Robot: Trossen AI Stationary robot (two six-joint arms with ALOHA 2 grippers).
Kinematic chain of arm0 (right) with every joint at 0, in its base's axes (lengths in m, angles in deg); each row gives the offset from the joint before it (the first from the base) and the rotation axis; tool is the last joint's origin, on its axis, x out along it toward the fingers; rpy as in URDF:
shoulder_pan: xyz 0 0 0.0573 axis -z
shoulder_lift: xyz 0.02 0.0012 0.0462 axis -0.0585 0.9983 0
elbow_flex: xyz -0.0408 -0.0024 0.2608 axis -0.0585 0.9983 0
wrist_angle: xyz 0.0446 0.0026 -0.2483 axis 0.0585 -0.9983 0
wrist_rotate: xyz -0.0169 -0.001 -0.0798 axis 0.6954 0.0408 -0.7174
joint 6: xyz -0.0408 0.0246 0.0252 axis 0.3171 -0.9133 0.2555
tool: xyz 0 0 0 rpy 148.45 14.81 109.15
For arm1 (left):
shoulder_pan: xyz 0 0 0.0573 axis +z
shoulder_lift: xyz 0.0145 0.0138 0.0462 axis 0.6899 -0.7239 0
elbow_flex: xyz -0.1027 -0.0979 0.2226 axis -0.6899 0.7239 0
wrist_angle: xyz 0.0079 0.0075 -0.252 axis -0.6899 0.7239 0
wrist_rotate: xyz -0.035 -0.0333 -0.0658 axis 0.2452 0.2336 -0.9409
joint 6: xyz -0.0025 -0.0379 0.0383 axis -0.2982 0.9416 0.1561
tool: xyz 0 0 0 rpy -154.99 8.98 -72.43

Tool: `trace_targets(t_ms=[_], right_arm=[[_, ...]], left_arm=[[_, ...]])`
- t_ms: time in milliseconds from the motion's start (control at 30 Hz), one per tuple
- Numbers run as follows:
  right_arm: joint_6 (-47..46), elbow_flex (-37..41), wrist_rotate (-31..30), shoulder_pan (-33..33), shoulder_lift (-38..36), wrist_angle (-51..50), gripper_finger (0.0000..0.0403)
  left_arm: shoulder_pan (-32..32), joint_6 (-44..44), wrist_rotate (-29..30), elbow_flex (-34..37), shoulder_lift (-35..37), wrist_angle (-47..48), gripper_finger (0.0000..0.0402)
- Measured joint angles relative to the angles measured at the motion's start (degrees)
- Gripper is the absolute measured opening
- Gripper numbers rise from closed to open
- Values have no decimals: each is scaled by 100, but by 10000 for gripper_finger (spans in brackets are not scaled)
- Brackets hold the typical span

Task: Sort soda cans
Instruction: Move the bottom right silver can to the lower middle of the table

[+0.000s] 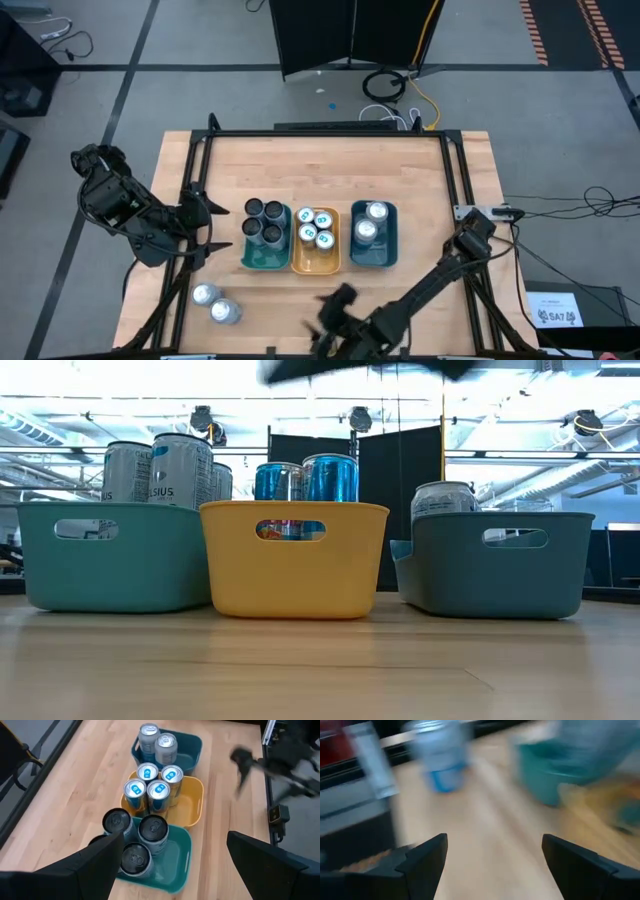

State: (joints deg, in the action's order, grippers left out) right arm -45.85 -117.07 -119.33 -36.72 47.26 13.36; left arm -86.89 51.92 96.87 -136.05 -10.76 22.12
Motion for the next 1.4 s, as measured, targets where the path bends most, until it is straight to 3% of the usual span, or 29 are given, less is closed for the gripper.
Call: trace_targets(t_ms=[100,200,400,600,767,933,1100,1267,1400], right_arm=[[1967,247,1200,200,109,1881,318],[2876,442,2062,338,181,3059,318],[3198,695,1548,459,191,3009,318],[2212,714,1536,622,193,3495,318],[2150,706,2187,771,191,3809,318],[1854,699,3257,921,191,3778,318],[1816,699,3395,999,190,3800,318],[1689,697,3912,1129,187,3790,320],[1684,697,4045,1177,187,3818,345]], left_arm=[[0,0,9,0,0,-15,364],[0,0,8,0,0,-20,364],[0,0,-139,0,0,-94,364],[0,0,-249,0,0,-94,364],[0,-3,-280,0,0,-94,364],[0,-130,-280,0,0,-85,364],[0,-299,-282,-1,0,-85,364],[0,-301,-282,0,0,-85,364],[0,-300,-282,0,0,-85,364]])
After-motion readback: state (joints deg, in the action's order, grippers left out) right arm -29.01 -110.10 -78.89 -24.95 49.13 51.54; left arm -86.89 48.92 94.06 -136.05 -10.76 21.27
